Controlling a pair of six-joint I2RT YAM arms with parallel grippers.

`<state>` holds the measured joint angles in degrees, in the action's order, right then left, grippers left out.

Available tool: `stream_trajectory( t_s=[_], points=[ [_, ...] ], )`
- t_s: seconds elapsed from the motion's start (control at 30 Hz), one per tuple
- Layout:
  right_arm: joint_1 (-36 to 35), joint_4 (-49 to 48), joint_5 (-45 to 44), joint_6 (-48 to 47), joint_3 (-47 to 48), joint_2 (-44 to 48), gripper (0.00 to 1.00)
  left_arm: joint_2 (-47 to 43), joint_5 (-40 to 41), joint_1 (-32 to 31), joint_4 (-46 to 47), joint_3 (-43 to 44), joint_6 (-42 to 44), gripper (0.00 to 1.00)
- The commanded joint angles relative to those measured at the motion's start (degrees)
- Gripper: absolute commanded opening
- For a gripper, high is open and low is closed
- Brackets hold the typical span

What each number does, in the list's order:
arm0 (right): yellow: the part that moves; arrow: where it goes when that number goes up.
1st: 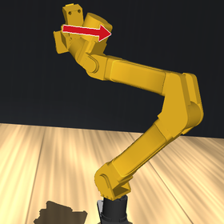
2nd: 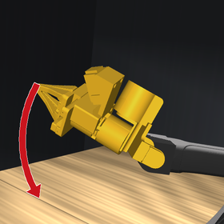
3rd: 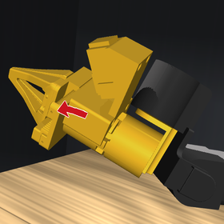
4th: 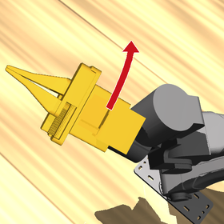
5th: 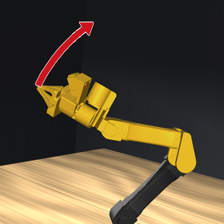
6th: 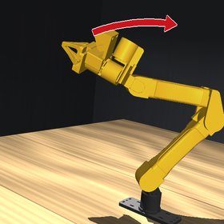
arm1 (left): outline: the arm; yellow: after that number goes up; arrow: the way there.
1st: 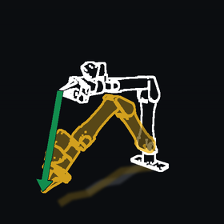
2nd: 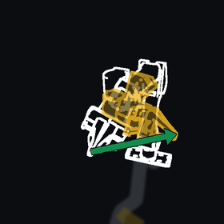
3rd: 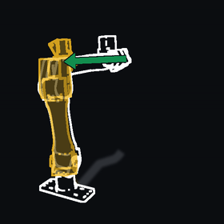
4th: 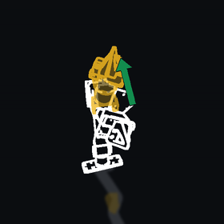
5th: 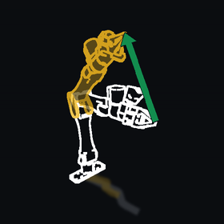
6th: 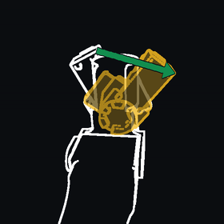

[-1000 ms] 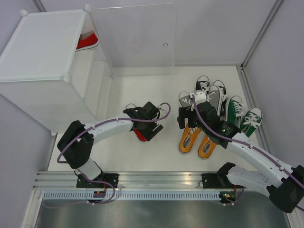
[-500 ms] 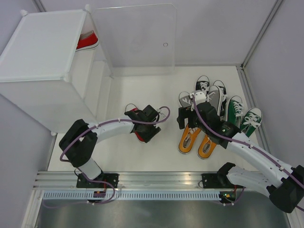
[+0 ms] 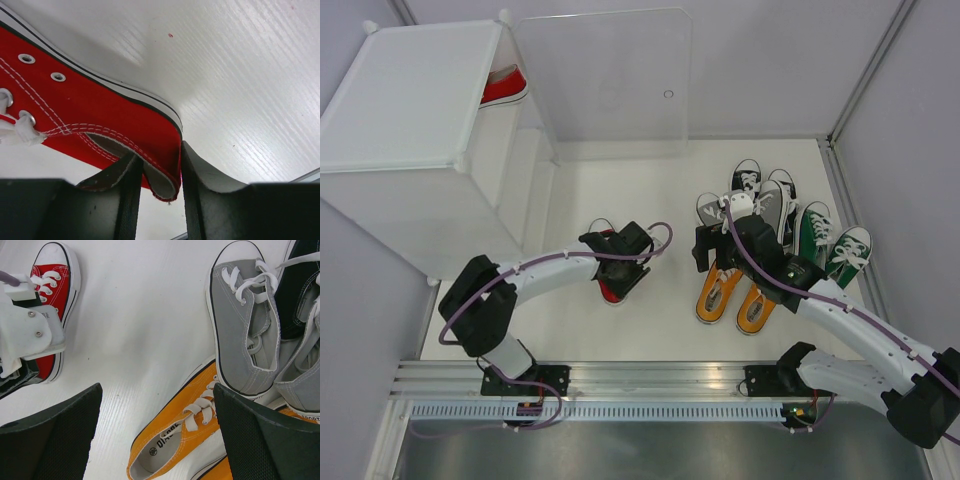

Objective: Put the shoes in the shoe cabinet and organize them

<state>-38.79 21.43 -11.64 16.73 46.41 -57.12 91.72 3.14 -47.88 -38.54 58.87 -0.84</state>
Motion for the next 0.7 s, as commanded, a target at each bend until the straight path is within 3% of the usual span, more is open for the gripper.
stream_trajectory(
  t_s=[0.0,0.37,0.43,0.57,0.67],
  points=[
    [-0.1,-1.1,0.2,0.0,0.3,-0.4,0.95,-1.6,0.1,-0.4,-2.2,2.6,-2.8,0.40],
    [-0.1,-1.1,0.4,0.1,0.2,-0.4,0.95,2.1,-2.4,-0.5,-2.0,1.1,-5.4,0.39],
    [-0.1,-1.0,0.5,0.1,0.2,-0.6,0.95,2.4,-2.5,-0.5,-1.4,1.2,-6.2,0.34],
    [-0.1,-1.0,0.4,0.1,0.1,-0.4,0.95,2.5,-2.5,-0.6,-0.1,2.0,-7.4,0.08],
    [-0.1,-1.0,0.3,0.1,0.1,-0.2,0.95,1.7,-1.7,-0.5,-0.1,4.0,-8.5,0.02]
  ],
)
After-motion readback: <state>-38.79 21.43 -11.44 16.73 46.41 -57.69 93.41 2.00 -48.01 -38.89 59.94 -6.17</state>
